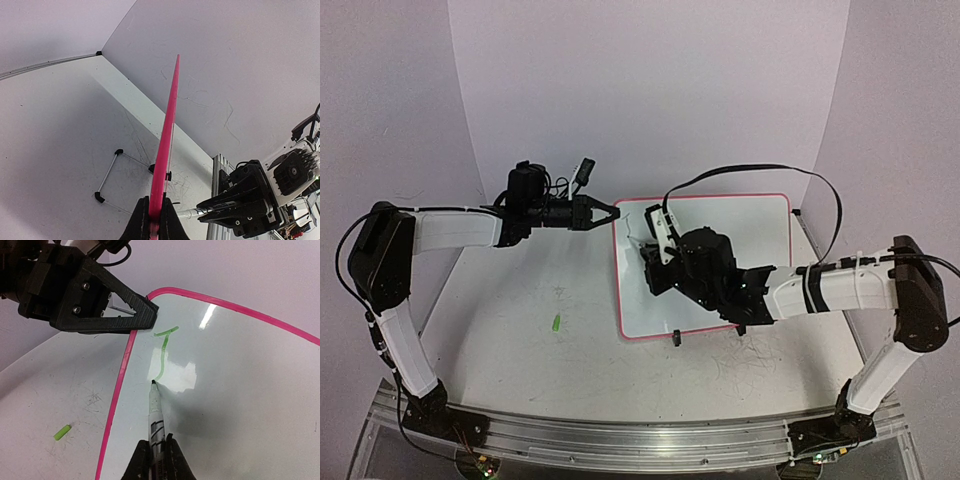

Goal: Write a sentence on the whiteboard

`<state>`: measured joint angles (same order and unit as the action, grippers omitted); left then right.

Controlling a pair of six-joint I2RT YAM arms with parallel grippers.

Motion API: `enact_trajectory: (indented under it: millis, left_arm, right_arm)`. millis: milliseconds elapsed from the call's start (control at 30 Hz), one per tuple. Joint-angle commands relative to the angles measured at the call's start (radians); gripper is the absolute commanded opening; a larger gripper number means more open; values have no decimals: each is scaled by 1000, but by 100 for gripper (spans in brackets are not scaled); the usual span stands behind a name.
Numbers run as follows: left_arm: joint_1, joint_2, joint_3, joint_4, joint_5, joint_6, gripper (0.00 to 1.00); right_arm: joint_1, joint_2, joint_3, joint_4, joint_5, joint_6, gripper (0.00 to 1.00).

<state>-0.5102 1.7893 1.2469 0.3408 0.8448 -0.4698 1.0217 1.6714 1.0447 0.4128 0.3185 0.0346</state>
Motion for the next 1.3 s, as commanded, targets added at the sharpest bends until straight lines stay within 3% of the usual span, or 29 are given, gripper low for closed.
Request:
enact_trajectory:
  millis: [0,333,667,1267]
  left_arm:
    - [1,-36,-1,35,13,-4,0]
    - [1,-37,-4,35,14,-2,0]
    - [1,-39,-5,35,14,-1,0]
    - [1,-36,-4,35,17,-3,0]
  right_arm:
    - [1,10,31,-31,1,5,0]
    - [1,-18,53,5,-45,-26,0]
    - [-4,-79,-12,41,15,-26,0]
    - [-24,-37,18,56,62,-26,0]
